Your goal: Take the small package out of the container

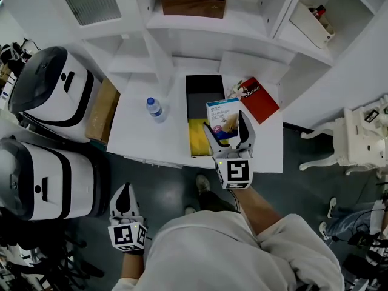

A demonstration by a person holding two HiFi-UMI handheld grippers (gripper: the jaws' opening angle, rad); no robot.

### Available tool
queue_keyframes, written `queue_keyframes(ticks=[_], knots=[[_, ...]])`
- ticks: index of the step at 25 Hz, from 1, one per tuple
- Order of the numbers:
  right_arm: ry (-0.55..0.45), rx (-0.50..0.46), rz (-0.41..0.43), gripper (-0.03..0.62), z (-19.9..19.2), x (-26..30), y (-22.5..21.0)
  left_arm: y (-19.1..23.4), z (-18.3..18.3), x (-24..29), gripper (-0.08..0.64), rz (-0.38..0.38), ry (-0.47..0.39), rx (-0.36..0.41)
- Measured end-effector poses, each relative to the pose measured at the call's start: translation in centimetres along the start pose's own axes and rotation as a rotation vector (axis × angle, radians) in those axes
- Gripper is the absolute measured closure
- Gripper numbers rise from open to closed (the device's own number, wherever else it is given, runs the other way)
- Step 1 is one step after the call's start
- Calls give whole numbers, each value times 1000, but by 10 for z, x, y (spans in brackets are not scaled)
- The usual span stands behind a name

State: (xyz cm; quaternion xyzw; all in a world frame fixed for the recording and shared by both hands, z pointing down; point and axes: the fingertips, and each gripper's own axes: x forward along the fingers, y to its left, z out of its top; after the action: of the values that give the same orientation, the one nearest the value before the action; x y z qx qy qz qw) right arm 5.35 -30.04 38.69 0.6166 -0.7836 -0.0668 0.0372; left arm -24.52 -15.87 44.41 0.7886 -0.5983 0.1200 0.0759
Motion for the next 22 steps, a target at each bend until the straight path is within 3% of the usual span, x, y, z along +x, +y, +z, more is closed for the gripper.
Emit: queue_keyframes(ticks=[10,22], knots=[[-55,10,-5,158,23,-13,-7,-9,1,0,552,-16,0,9],[-67,16,-4,158,22,-15,-11,-15,1,1,552,-18,2,14]])
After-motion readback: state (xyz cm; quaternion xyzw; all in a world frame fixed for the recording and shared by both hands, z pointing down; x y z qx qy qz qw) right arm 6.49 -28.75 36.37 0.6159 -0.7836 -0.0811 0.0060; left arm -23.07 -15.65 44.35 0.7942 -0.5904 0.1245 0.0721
